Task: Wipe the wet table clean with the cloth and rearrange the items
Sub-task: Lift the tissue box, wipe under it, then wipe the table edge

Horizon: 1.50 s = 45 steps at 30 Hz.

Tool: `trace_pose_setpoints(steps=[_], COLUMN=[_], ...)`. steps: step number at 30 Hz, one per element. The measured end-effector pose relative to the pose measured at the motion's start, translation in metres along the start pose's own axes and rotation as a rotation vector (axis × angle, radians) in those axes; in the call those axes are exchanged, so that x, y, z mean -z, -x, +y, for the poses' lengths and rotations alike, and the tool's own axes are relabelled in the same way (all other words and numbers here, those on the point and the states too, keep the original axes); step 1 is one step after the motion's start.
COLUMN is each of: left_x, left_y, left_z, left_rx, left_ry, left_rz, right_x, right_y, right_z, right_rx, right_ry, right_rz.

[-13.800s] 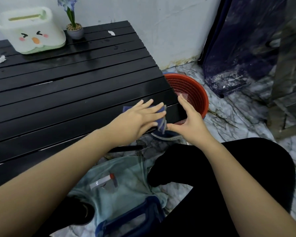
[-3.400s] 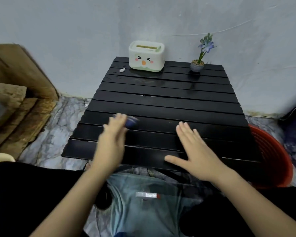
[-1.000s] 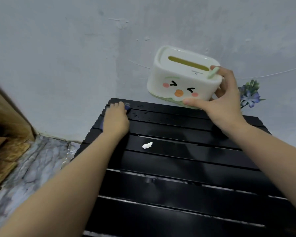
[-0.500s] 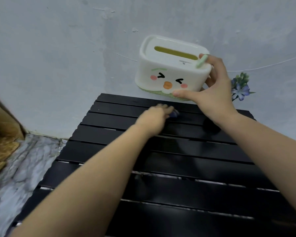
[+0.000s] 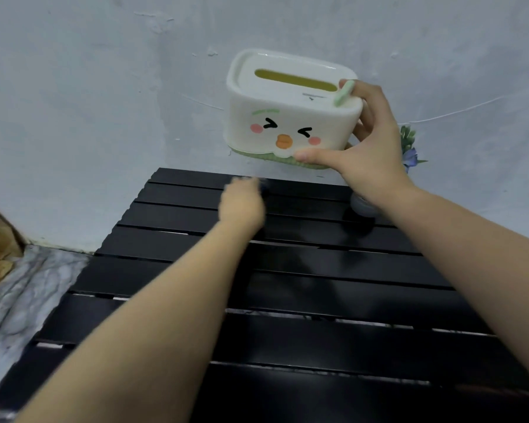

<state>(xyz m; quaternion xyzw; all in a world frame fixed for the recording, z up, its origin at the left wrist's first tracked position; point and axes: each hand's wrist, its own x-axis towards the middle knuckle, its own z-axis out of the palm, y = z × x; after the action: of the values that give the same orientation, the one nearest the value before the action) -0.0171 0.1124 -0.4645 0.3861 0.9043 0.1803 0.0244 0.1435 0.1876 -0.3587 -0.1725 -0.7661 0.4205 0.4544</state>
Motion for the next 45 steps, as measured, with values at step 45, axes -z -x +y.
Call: trace_pose_setpoints(steps=[45], left_x=[0.096], left_y=[0.061], left_z=[-0.064], left_rx=[-0.318], left_ry=[0.905], left_rz=[-0.505], right_x=[-0.007], right_y=[0.008], right_z=[0.041], right_rx=[-0.107], right_ry=[0.043], right_rz=[-0.071])
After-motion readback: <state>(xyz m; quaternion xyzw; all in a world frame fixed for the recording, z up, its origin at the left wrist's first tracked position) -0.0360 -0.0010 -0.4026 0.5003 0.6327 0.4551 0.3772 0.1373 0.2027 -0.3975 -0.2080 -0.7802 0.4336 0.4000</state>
